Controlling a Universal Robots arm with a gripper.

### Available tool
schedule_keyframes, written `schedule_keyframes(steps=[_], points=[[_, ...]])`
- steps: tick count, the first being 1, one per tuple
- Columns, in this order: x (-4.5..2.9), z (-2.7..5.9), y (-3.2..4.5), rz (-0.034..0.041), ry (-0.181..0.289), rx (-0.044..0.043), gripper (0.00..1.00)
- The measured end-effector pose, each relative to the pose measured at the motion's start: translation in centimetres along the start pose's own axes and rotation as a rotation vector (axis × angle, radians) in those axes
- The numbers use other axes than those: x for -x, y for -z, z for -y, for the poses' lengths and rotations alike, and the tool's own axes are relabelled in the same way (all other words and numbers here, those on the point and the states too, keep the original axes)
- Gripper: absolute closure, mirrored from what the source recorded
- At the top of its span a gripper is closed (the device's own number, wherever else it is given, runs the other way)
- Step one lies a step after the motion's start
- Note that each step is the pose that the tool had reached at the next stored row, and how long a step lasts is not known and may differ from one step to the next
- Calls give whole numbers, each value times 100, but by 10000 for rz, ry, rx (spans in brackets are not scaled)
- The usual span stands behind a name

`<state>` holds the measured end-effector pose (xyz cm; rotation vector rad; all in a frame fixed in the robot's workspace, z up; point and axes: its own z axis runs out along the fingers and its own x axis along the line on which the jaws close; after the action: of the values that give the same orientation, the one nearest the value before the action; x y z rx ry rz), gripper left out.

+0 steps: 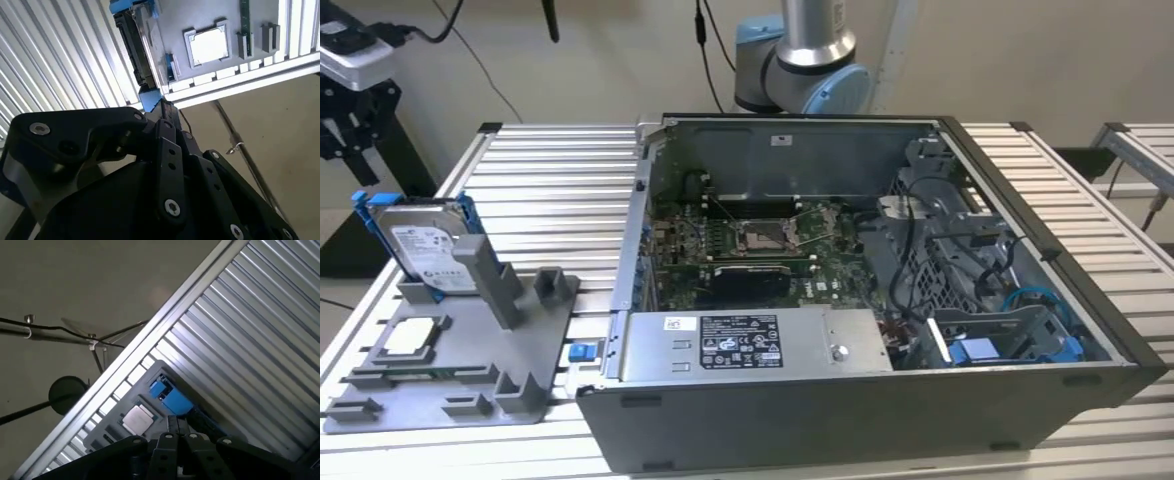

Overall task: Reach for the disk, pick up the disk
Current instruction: 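Pick up the disk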

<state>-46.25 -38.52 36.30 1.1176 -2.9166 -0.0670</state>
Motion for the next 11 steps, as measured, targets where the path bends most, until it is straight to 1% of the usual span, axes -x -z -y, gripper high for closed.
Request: schedule_keyframes(steps=[11], points=[[1,-1,0,-95,1973,-6,100]])
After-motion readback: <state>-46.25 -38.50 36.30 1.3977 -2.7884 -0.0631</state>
